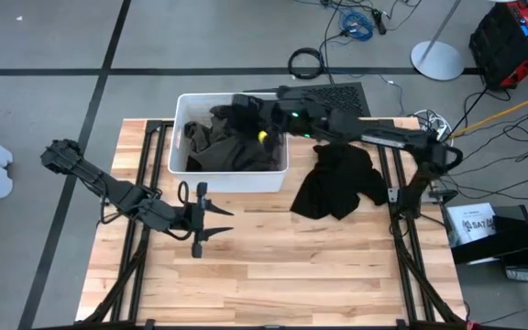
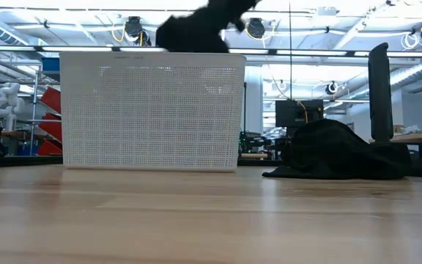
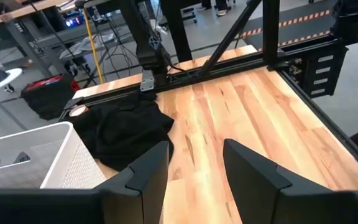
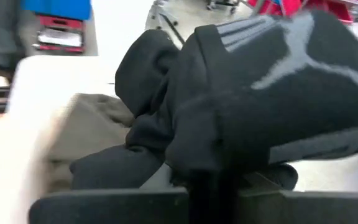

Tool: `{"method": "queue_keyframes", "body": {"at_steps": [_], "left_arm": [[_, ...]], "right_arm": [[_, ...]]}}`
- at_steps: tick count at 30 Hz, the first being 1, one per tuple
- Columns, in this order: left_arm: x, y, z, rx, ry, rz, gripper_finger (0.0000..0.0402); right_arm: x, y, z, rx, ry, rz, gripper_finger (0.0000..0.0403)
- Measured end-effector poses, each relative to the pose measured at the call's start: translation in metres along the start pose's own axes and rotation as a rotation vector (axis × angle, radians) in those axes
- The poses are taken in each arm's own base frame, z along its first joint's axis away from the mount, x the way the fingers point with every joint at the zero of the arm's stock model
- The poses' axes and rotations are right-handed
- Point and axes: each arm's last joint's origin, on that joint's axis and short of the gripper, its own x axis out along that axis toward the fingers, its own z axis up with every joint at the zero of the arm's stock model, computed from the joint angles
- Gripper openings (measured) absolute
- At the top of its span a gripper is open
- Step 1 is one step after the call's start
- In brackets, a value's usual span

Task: Sort clothes
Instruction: Put the black boxer into the white laundry bin

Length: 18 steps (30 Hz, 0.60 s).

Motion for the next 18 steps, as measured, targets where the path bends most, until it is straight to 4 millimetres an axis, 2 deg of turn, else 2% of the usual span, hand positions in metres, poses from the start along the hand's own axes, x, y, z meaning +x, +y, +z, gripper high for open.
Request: {"method": "queue_keyframes", "body": {"at_steps": [2, 6, 10, 14, 18], "left_arm": [[0.001, 0.001, 0.000, -0.001, 0.004, 0.006, 0.0164], [0.003, 0.006, -0.002, -0.001, 0.022, 0.025, 0.0164], [0.004, 0.009, -0.006, -0.010, 0.061, 0.040, 0.0164], [0.005, 0.012, -0.010, -0.013, 0.093, 0.050, 0.0164], [0.005, 0.013, -0.009, -0.018, 0.087, 0.055, 0.0164]], "right_arm": [[0.024, -0.009, -0.010, -0.005, 0.000, -0.020, 0.0011], [0.070, -0.020, -0.033, 0.017, -0.030, 0.069, 0.0011], [0.105, -0.024, -0.071, 0.040, 0.105, 0.081, 0.0011], [0.124, -0.025, -0.106, 0.059, 0.284, 0.097, 0.0011], [0.132, -0.016, -0.127, 0.007, 0.424, 0.127, 0.0011]]}}
